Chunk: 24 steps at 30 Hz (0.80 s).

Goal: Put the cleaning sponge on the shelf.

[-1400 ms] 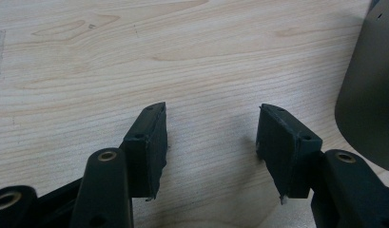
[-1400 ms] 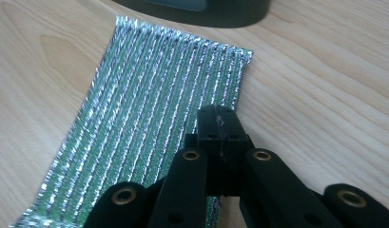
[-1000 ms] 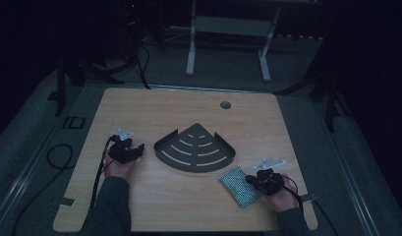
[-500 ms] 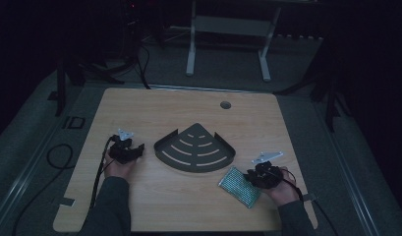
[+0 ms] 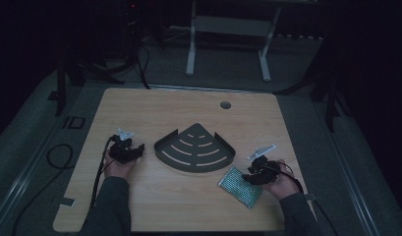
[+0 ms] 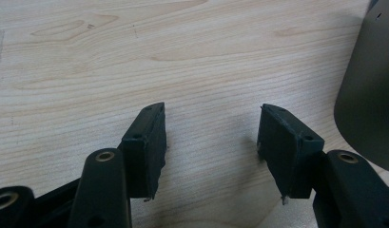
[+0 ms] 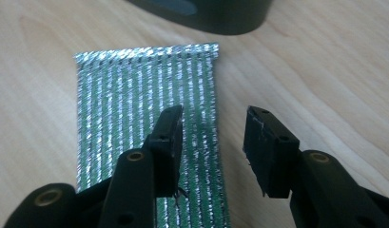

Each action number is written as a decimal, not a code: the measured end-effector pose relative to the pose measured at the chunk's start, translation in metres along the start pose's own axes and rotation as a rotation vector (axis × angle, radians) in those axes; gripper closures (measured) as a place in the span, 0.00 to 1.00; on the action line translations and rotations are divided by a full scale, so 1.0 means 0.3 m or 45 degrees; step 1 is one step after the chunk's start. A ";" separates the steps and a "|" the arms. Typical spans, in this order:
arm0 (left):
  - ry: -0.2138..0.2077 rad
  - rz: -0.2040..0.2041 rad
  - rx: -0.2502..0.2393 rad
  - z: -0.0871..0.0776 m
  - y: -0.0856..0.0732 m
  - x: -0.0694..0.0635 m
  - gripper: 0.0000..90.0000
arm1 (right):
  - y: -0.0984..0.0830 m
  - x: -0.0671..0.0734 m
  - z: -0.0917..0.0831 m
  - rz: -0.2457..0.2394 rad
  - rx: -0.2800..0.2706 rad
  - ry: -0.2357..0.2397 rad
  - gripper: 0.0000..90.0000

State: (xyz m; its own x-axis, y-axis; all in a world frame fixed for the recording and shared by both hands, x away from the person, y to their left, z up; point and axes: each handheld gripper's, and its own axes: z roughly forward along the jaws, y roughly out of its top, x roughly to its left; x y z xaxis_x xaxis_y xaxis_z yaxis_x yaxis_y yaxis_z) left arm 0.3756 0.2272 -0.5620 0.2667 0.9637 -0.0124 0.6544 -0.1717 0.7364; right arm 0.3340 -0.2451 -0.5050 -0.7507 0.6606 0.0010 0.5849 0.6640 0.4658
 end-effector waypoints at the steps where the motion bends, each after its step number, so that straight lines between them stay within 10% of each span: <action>1: 0.000 0.000 0.000 0.000 0.000 0.000 0.49 | 0.001 0.000 0.002 -0.012 0.009 0.014 0.64; 24: -0.002 -0.001 0.000 0.000 0.000 0.000 0.48 | 0.064 -0.053 0.012 -0.069 0.196 0.126 0.83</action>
State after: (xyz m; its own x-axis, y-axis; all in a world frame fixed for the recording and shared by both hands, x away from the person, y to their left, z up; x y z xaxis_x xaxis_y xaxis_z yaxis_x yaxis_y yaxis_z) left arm 0.3757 0.2270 -0.5621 0.2677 0.9634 -0.0139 0.6543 -0.1712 0.7366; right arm 0.3584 -0.2415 -0.4992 -0.8043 0.5901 0.0700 0.5775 0.7483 0.3266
